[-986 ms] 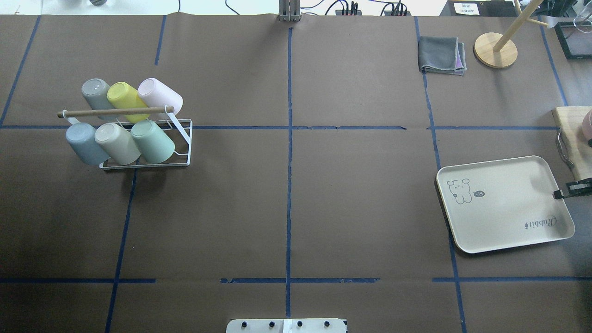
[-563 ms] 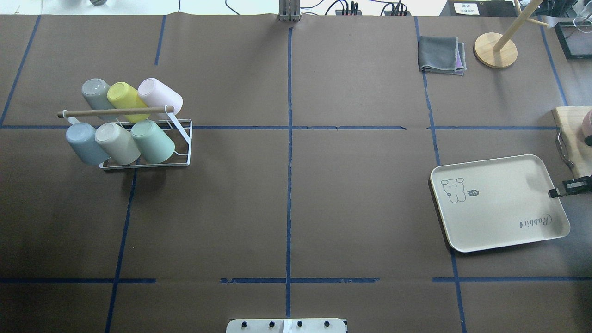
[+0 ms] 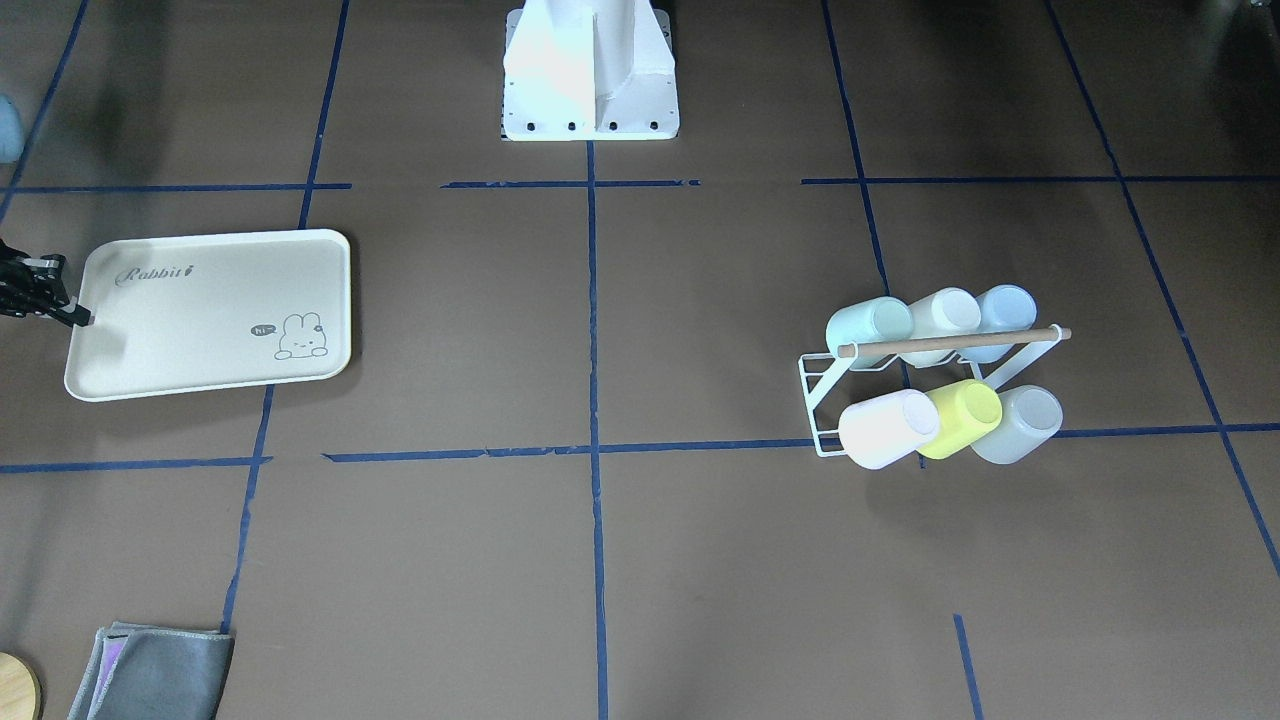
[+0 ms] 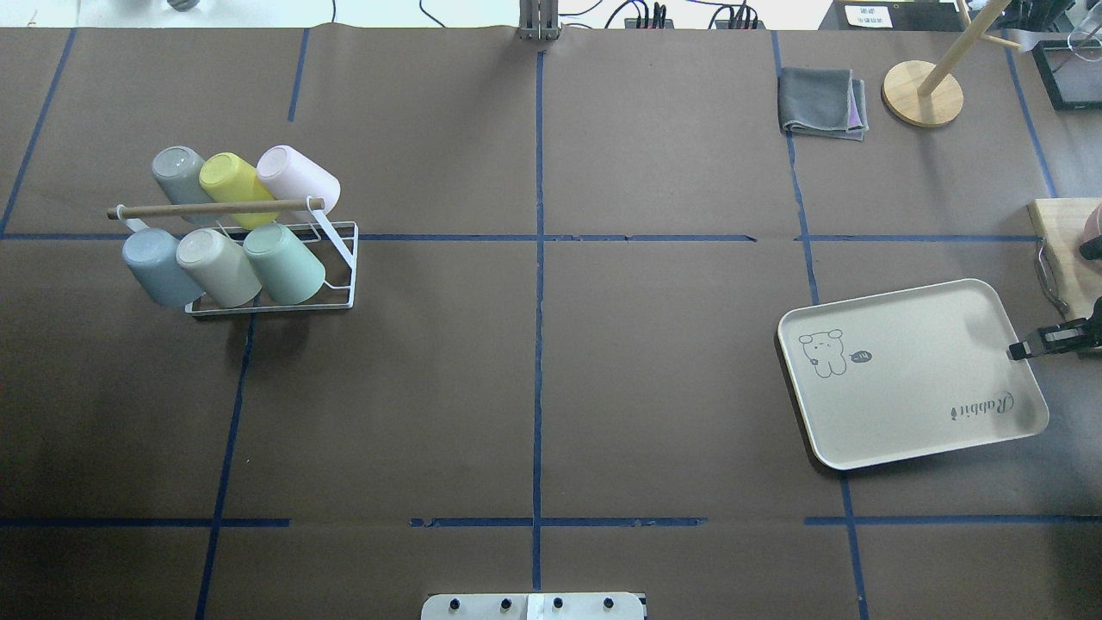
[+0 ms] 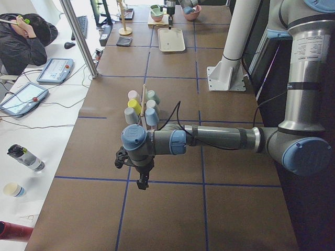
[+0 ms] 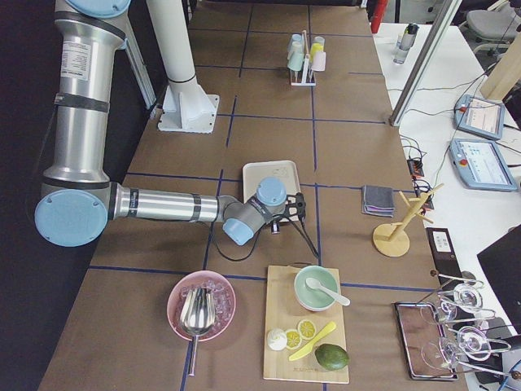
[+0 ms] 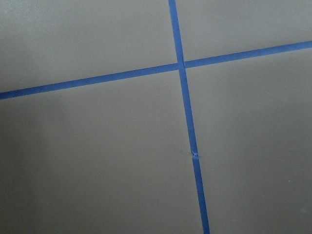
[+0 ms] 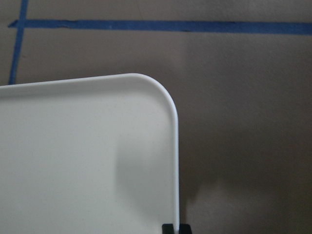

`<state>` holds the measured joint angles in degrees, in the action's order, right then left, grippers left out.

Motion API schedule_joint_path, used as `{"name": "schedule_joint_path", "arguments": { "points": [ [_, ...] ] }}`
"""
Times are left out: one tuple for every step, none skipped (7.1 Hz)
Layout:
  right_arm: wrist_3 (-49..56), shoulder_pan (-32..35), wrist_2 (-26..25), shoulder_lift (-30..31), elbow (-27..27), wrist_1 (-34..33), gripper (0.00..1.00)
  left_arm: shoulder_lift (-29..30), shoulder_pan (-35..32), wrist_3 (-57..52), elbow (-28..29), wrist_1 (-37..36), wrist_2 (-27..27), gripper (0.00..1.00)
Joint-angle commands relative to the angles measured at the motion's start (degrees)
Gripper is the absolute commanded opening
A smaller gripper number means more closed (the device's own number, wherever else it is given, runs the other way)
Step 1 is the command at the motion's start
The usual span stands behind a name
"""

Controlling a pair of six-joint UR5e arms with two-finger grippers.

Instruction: Pick up and place green cup on tray

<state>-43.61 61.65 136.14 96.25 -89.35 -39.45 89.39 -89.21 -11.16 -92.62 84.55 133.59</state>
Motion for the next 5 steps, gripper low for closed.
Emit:
{"name": "schedule_joint_path", "arguments": {
  "points": [
    [-10.29,-1.78,0.01,-6.13,-0.56,-0.01,0.0,0.0,0.0,0.0,-0.01,0.0,0.0,1.0],
    [-14.45,-4.4,-0.51,-9.64,-0.65,-0.1,0.0,0.0,0.0,0.0,-0.1,-0.09,0.0,1.0],
    [-19.8,-6.52,-1.83,-13.33,-0.74,-0.8,0.0,0.0,0.0,0.0,-0.1,-0.09,0.0,1.0],
    [-23.94,-10.37,-3.58,-19.55,-0.74,-5.07,0.0,0.0,0.0,0.0,-0.19,0.0,0.0,1.0],
    [-25.11,-13.1,-8.03,-25.35,-1.0,-11.55,0.0,0.0,0.0,0.0,-0.19,0.0,0.0,1.0]
  ]
}}
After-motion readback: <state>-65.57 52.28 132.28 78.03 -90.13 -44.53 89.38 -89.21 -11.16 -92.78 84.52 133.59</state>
